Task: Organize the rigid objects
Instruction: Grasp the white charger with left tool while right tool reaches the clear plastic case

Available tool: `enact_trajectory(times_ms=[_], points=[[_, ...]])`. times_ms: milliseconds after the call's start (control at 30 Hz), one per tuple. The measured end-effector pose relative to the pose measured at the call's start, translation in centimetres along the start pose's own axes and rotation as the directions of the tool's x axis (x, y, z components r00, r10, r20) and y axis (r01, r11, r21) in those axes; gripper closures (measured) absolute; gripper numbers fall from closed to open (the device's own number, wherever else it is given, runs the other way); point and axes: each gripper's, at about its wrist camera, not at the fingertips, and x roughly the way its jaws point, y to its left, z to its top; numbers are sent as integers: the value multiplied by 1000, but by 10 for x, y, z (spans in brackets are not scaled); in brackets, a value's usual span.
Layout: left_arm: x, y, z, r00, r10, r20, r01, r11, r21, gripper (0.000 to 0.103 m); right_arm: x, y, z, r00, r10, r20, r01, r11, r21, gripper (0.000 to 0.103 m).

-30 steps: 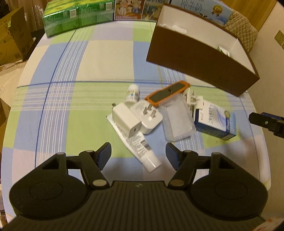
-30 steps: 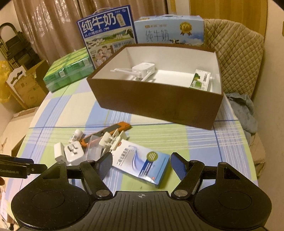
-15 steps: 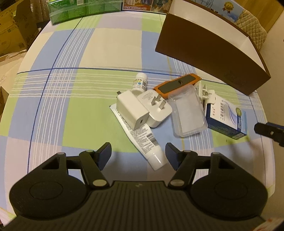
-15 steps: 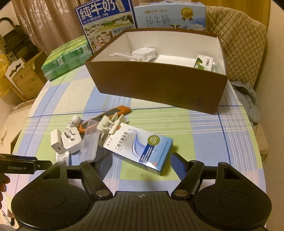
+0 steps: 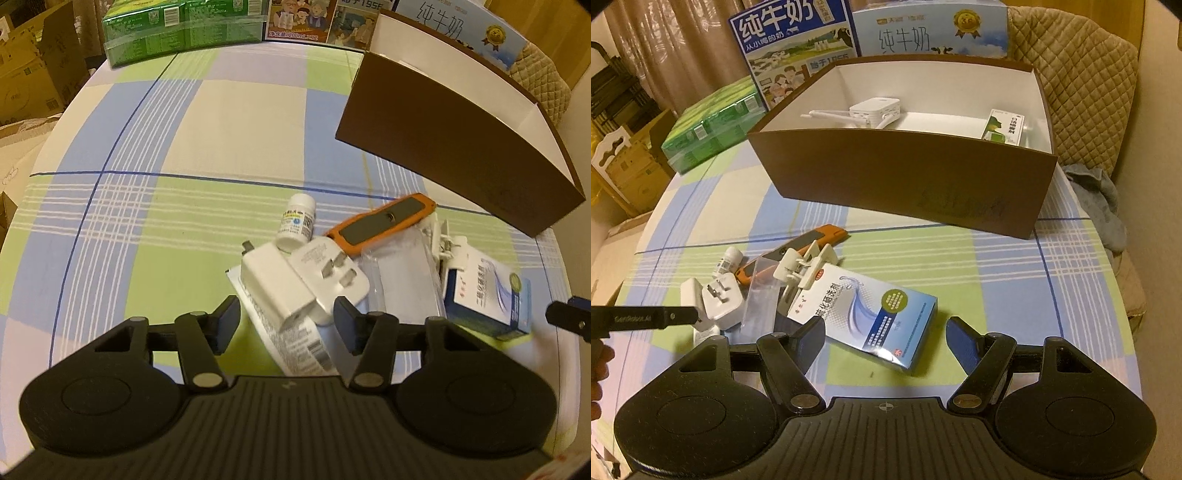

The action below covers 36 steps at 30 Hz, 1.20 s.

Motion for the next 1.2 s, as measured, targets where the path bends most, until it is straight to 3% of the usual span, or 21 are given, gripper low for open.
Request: enact_trajectory(times_ms=[200, 500, 567, 733, 1000, 1133, 1200], points=[[11, 1, 5, 1000, 3, -15, -3, 1000, 18, 72, 5, -6, 3, 1000, -12, -12, 12, 1000, 16, 34], [7, 11, 8, 999, 40, -19, -37, 990, 140, 81, 12, -9, 8, 1000, -16, -22, 17, 999, 28, 34], [6, 14, 9, 998, 58, -29, -53, 986, 158, 82, 14, -9, 8, 1000, -14, -24, 15, 1000, 27, 34], [9, 23, 17, 998, 23, -51, -16, 989, 146, 80, 17, -8, 8, 999, -14, -29, 15, 999, 33, 34], [27, 21, 33, 998, 40, -58, -30, 986, 167, 73, 17, -9, 8, 999, -26, -28, 27, 999, 42, 34], [35, 19, 40, 997, 46, -55, -35, 983, 183, 74, 17, -11, 7, 999, -34, -30, 35, 998, 54, 34], [36, 19, 41, 998, 36, -48, -27, 983, 182, 82, 16, -11, 7, 999, -35, -28, 37, 998, 58, 33]])
